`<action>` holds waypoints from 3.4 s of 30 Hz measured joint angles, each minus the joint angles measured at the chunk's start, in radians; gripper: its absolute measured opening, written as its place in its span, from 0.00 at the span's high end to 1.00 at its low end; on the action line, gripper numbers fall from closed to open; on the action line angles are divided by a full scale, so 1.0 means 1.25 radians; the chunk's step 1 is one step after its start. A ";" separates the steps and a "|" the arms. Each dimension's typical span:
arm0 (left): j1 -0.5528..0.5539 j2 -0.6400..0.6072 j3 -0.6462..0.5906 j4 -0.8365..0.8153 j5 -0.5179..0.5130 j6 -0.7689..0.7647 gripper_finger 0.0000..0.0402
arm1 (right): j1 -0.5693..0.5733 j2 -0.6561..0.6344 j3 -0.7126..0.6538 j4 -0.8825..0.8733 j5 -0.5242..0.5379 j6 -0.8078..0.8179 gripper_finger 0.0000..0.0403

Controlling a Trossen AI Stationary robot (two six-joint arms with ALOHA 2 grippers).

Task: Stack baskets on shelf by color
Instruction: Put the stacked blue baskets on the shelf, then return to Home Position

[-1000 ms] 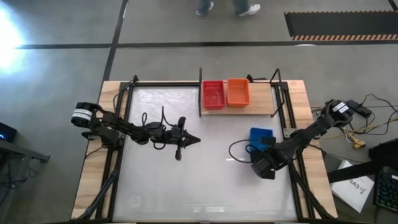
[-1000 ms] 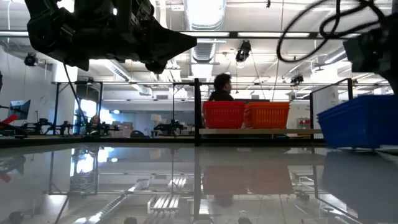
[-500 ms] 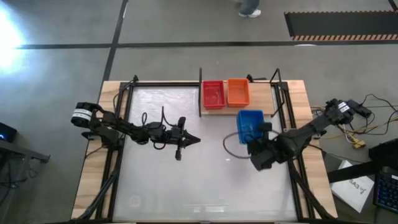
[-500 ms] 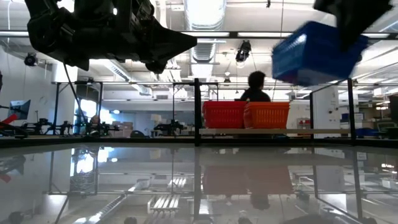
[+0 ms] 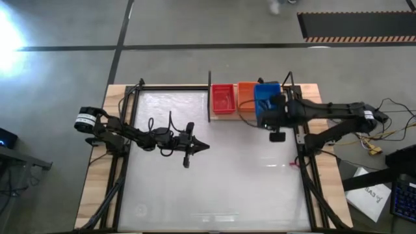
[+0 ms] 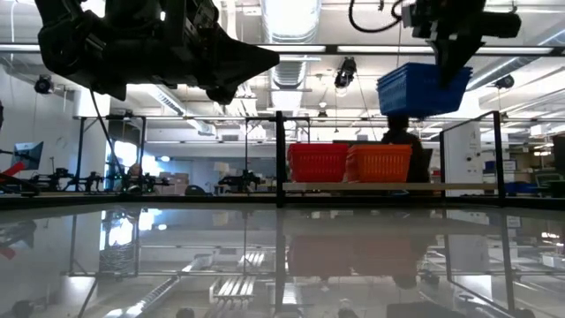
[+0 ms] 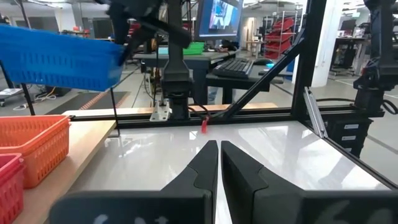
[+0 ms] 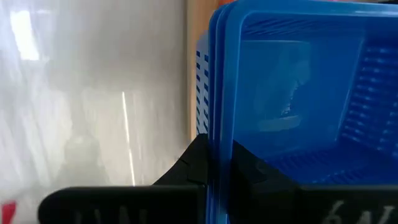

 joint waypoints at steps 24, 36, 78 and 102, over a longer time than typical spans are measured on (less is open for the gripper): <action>0.000 0.000 -0.001 0.000 0.001 0.000 0.99 | -0.413 -0.110 -0.237 0.191 -0.159 -0.358 0.97; 0.000 0.000 0.000 0.000 0.001 0.000 0.99 | -0.525 -0.099 -0.298 0.278 -0.204 -0.438 0.97; -0.001 0.000 -0.001 -0.001 0.001 0.001 0.99 | -0.566 -0.029 -0.300 0.346 -0.214 -0.472 0.84; -0.001 0.000 -0.001 -0.001 0.000 0.002 0.99 | -0.566 -0.083 -0.253 0.295 -0.194 -0.410 0.73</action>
